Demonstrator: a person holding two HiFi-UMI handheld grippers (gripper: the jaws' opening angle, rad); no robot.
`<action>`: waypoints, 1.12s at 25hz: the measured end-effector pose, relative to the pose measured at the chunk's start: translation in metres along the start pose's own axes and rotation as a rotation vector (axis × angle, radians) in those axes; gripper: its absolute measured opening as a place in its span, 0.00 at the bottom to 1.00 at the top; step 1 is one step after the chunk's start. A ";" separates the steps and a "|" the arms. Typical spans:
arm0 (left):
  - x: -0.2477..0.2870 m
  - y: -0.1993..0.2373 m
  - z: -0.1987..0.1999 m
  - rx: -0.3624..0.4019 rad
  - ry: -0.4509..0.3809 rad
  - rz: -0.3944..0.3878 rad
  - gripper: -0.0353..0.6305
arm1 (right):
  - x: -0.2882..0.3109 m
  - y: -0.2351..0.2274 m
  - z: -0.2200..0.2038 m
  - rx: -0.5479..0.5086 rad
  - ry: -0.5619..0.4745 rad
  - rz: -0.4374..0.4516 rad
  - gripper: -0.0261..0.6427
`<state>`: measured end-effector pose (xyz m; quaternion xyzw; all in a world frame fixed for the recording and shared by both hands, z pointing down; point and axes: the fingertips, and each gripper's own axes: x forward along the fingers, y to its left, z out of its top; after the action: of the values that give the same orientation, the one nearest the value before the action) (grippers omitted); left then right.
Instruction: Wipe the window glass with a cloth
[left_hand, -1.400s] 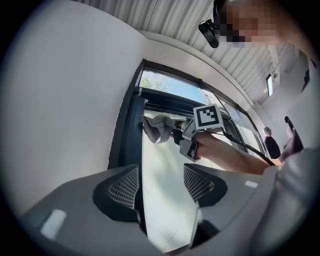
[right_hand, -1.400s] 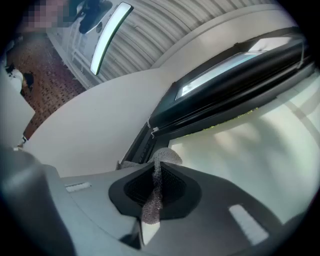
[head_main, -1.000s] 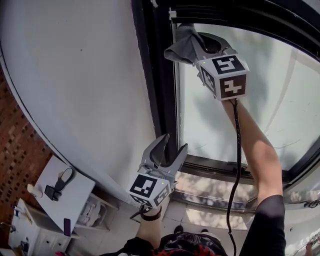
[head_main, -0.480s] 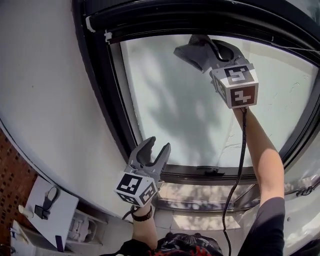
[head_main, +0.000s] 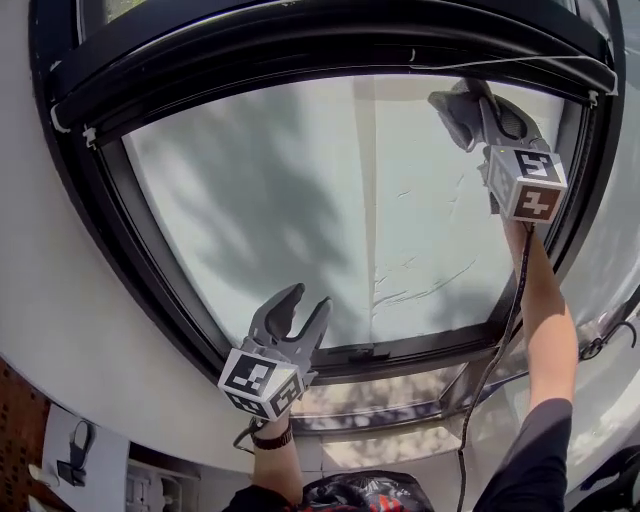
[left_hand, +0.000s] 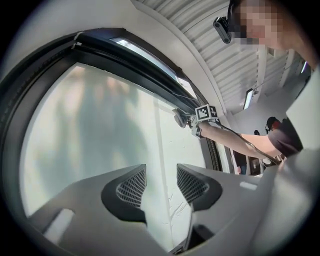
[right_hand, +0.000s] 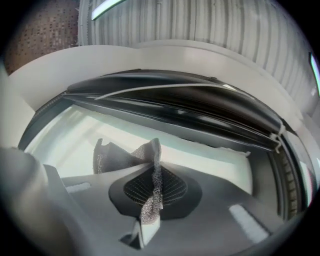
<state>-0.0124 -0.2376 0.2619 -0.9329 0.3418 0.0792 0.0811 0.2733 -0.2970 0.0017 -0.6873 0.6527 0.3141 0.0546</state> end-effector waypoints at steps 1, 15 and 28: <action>0.005 -0.004 -0.002 0.003 0.005 -0.008 0.31 | -0.003 -0.028 -0.011 0.023 0.020 -0.039 0.06; 0.014 0.003 -0.006 0.086 0.046 0.109 0.30 | -0.028 -0.037 -0.007 0.223 -0.072 -0.011 0.06; -0.149 0.087 -0.003 0.079 0.079 0.351 0.29 | -0.011 0.447 0.102 0.433 -0.136 0.787 0.06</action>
<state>-0.1812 -0.2104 0.2872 -0.8574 0.5051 0.0421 0.0893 -0.1796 -0.3013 0.0755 -0.3375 0.9098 0.2117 0.1163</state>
